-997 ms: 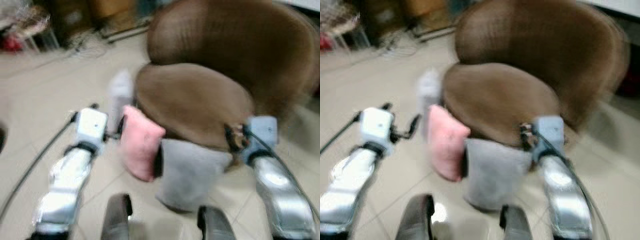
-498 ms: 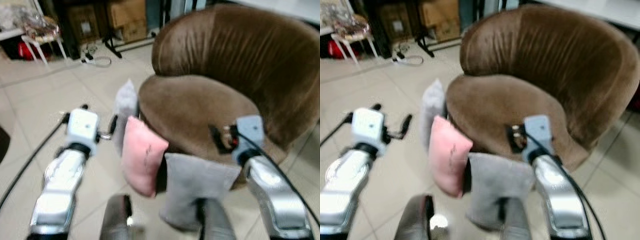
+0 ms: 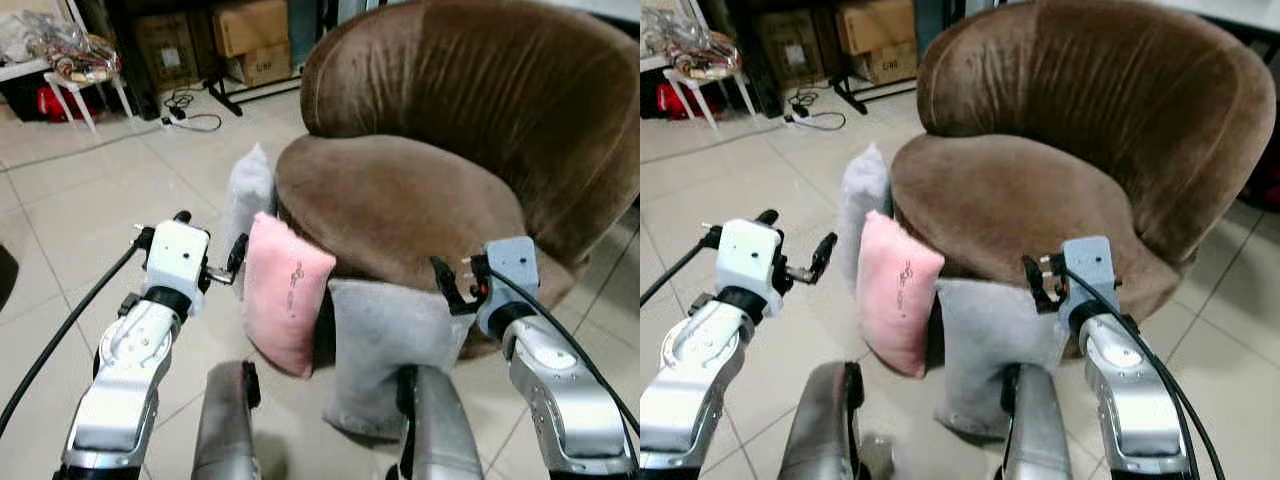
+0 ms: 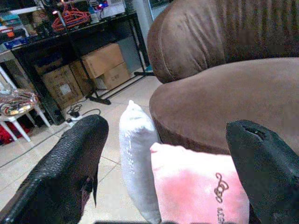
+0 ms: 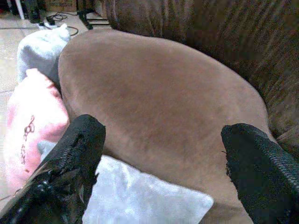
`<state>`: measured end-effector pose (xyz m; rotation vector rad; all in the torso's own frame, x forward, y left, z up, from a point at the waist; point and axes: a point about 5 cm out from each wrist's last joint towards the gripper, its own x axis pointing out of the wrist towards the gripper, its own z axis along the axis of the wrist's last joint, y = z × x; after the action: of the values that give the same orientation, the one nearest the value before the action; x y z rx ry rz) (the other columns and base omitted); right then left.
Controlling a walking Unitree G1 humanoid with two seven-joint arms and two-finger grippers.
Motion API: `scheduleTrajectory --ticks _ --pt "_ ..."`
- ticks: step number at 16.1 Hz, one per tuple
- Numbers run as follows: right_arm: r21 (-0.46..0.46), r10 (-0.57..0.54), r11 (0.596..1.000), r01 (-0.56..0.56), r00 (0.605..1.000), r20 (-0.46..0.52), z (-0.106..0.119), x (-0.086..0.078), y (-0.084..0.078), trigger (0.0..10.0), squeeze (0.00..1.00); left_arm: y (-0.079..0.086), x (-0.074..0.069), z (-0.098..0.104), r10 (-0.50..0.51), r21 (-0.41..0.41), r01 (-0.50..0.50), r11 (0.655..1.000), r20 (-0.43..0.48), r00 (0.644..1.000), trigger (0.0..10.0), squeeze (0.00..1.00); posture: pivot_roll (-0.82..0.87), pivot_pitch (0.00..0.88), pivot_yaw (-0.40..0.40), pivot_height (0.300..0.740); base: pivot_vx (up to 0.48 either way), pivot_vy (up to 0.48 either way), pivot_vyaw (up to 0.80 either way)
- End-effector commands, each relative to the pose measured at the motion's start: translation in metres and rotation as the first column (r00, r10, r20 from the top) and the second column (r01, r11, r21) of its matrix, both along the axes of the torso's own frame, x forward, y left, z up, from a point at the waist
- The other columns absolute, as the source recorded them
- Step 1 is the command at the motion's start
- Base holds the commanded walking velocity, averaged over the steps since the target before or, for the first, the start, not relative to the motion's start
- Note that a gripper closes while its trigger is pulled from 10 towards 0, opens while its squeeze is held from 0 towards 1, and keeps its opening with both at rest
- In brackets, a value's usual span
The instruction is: Move the pillow to the sofa from floor
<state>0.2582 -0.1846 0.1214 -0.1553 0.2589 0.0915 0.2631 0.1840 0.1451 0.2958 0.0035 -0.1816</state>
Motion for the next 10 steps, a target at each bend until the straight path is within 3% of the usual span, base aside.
scheduleTrajectory --ticks 1,5,6,7,8,10 --pt "-0.005 0.002 1.000 -0.002 1.000 0.004 0.002 0.002 -0.002 10.0 0.00 0.000 0.002 0.000 -0.010 0.008 0.010 1.000 -0.010 1.000 10.0 0.00 -0.06 0.000 0.012 0.457 0.000 0.000 0.00" --pt "-0.055 0.051 0.997 -0.052 0.999 -0.021 0.000 0.006 -0.004 10.0 0.00 0.001 0.002 0.000 -0.020 0.009 0.021 1.000 -0.016 1.000 10.0 0.00 -0.05 0.000 0.009 0.427 0.000 0.000 0.00" --pt "-0.060 0.096 0.993 -0.098 0.995 -0.036 -0.001 0.010 -0.002 10.0 0.13 0.001 0.002 0.000 -0.029 0.014 0.029 0.999 -0.022 0.999 10.0 0.00 -0.05 0.000 0.009 0.427 0.000 0.000 0.00" --pt "-0.051 0.109 0.993 -0.111 0.993 -0.041 -0.002 0.012 -0.002 10.0 0.95 0.000 0.003 0.000 -0.036 0.017 0.036 0.999 -0.024 0.999 10.0 0.00 -0.05 0.000 0.009 0.427 0.000 0.000 0.00" --pt "-0.048 0.151 0.987 -0.155 0.986 -0.076 -0.006 0.017 -0.001 10.0 1.00 0.000 0.003 0.000 -0.062 0.022 0.063 0.998 -0.035 0.997 10.0 0.00 -0.05 0.000 0.014 0.427 0.000 0.000 0.00" --pt "-0.079 0.207 0.972 -0.220 0.968 -0.145 -0.017 0.025 0.000 10.0 1.00 0.000 0.005 -0.001 -0.101 0.024 0.103 0.994 -0.057 0.993 10.0 0.00 -0.05 0.000 0.018 0.427 0.000 0.000 0.00"
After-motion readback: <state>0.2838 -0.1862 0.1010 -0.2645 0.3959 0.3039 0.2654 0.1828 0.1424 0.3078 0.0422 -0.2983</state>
